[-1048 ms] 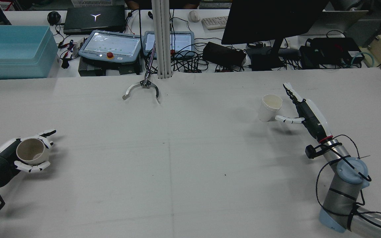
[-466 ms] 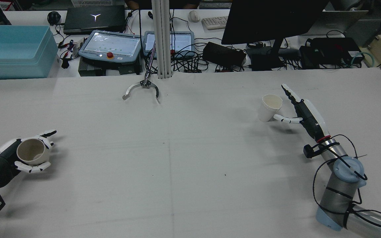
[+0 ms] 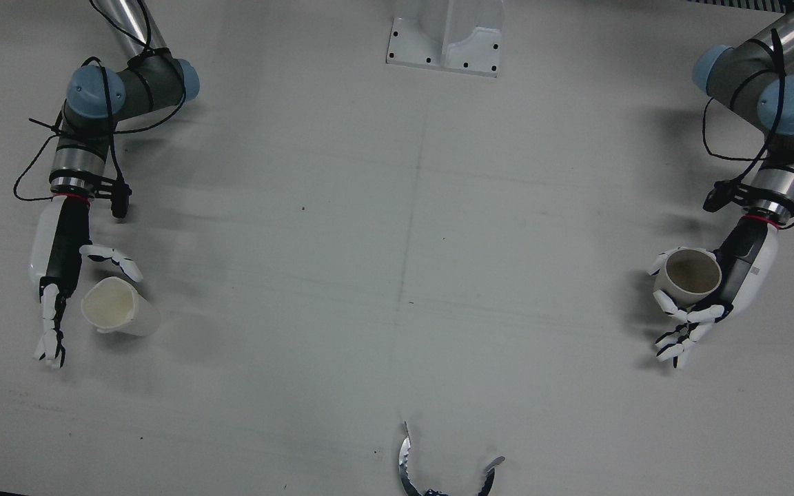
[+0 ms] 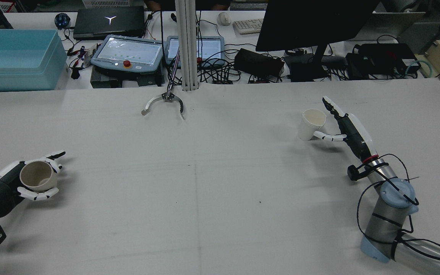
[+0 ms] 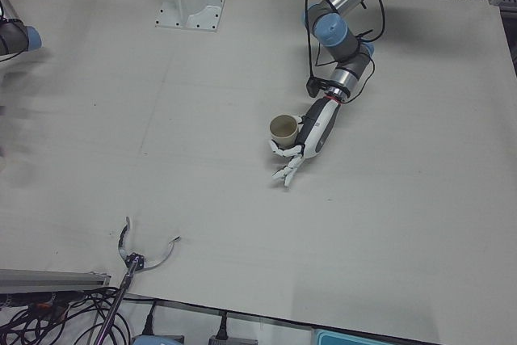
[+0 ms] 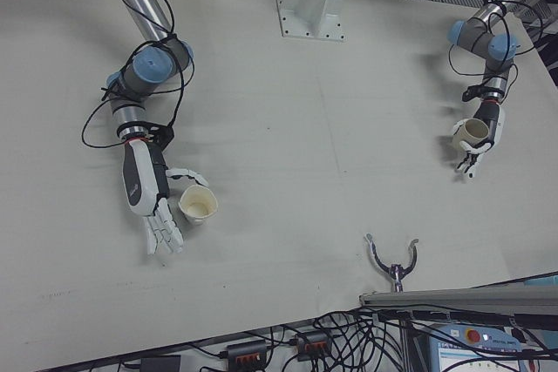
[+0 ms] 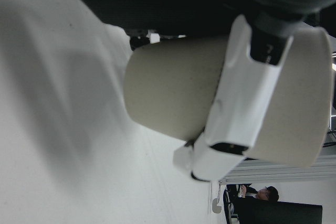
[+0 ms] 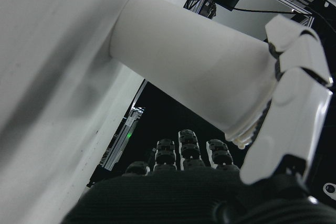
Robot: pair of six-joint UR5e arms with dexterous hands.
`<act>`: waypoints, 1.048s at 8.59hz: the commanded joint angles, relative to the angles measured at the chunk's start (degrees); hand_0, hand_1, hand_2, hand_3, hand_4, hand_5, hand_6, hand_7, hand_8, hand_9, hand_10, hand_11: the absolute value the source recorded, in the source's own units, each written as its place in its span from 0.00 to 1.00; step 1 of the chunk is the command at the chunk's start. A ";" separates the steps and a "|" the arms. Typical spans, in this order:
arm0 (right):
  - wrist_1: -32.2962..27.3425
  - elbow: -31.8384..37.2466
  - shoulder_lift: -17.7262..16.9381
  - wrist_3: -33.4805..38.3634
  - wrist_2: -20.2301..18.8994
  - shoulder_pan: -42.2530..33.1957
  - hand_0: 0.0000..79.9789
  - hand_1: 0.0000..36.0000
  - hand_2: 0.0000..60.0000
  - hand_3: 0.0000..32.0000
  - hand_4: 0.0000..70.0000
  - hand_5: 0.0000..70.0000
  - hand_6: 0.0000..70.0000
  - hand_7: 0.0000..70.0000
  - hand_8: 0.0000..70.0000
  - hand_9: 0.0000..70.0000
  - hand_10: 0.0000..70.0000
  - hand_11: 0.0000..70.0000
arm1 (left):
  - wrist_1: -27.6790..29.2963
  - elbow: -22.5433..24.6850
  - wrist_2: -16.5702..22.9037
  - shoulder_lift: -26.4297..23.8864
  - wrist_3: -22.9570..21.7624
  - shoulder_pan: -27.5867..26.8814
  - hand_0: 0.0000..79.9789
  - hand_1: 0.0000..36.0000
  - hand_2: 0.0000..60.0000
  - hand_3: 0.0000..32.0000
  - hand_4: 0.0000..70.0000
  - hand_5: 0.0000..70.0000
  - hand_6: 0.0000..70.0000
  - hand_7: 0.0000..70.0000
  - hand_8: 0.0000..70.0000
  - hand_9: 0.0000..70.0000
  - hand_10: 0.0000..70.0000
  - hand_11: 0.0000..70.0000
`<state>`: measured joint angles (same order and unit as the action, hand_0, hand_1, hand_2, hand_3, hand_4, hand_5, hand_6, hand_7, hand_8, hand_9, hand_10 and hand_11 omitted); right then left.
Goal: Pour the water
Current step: 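Close the right hand around the white paper cup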
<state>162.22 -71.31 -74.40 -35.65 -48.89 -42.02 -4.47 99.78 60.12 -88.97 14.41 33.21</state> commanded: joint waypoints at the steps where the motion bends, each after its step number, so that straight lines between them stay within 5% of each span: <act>1: 0.03 2.40 2.67 0.06 -0.06 0.09 0.59 0.49 0.42 0.03 0.00 0.12 0.21 0.12 0.14 0.12 0.00 0.00 | -0.01 -0.12 0.00 0.02 0.00 0.02 1.00 1.00 1.00 0.00 1.00 1.00 0.16 0.20 0.07 0.03 0.13 0.24; 5: -0.06 2.40 3.03 1.55 -0.06 1.76 0.60 0.52 0.43 0.00 0.00 0.13 0.23 0.13 0.14 0.12 0.00 0.00 | -0.01 -0.73 0.00 0.02 0.26 -0.25 1.00 1.00 1.00 0.00 1.00 1.00 0.16 0.20 0.07 0.03 0.14 0.24; 7: -0.06 2.23 3.03 2.16 -0.06 1.85 0.61 0.53 0.46 0.00 0.10 0.13 0.28 0.19 0.17 0.14 0.00 0.00 | -0.01 -1.26 0.00 -0.07 0.35 -0.25 1.00 1.00 1.00 0.00 1.00 1.00 0.16 0.20 0.07 0.03 0.14 0.25; 8: -0.15 2.05 3.03 2.52 0.03 1.85 0.62 0.55 0.47 0.00 0.12 0.15 0.33 0.26 0.18 0.16 0.01 0.05 | -0.01 -1.26 0.00 -0.07 0.35 -0.33 1.00 1.00 1.00 0.00 1.00 1.00 0.16 0.20 0.07 0.03 0.14 0.25; 9: -0.15 1.79 3.03 2.69 0.03 1.76 0.64 0.58 0.51 0.00 0.25 0.17 0.47 0.48 0.22 0.21 0.06 0.10 | -0.01 -1.26 0.00 -0.07 0.35 -0.33 1.00 1.00 1.00 0.00 1.00 1.00 0.16 0.20 0.07 0.03 0.14 0.25</act>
<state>162.13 -69.09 -71.38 -33.58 -48.93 -40.24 -4.48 98.68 60.12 -89.00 14.74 32.92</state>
